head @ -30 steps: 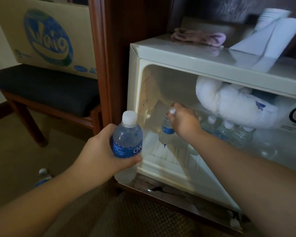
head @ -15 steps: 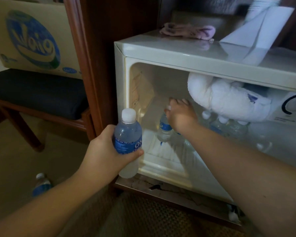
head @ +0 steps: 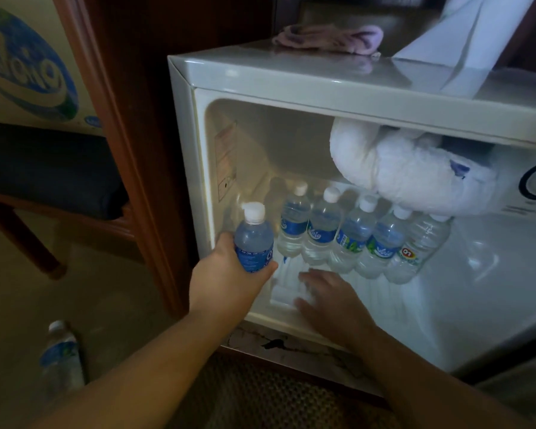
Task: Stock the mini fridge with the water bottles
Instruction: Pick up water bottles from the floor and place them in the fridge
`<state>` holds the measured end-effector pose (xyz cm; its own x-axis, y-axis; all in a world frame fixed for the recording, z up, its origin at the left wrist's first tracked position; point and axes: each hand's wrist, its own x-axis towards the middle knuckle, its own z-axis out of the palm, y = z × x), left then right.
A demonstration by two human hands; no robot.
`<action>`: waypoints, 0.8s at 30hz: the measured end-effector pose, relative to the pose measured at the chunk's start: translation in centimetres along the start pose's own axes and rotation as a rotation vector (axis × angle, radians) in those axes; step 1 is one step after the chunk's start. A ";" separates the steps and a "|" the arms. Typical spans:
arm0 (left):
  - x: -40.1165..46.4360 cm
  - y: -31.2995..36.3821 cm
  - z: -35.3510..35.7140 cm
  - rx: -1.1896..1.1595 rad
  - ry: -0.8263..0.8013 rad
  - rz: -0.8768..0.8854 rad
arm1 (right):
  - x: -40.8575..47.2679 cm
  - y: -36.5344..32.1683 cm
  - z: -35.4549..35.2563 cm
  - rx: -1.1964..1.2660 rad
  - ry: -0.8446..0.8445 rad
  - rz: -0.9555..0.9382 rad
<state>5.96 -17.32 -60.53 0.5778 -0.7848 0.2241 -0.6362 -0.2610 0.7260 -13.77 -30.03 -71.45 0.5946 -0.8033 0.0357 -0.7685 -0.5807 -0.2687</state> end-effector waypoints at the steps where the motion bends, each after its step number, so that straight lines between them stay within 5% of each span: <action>1: 0.2 0.1 0.7 0.012 0.002 -0.021 | -0.1 0.4 0.6 -0.015 -0.058 0.009; 12: 4.1 2.2 7.7 -0.146 0.127 -0.269 | -0.5 0.7 0.9 -0.034 -0.119 -0.018; 24: 8.1 2.3 10.6 -0.186 0.201 -0.282 | -0.3 1.2 1.5 -0.013 -0.070 -0.021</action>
<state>3.77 -30.26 -63.92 0.8171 -0.5661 0.1088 -0.3456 -0.3300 0.8784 -14.56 -30.27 -73.23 0.6252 -0.7800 -0.0260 -0.7584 -0.5993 -0.2562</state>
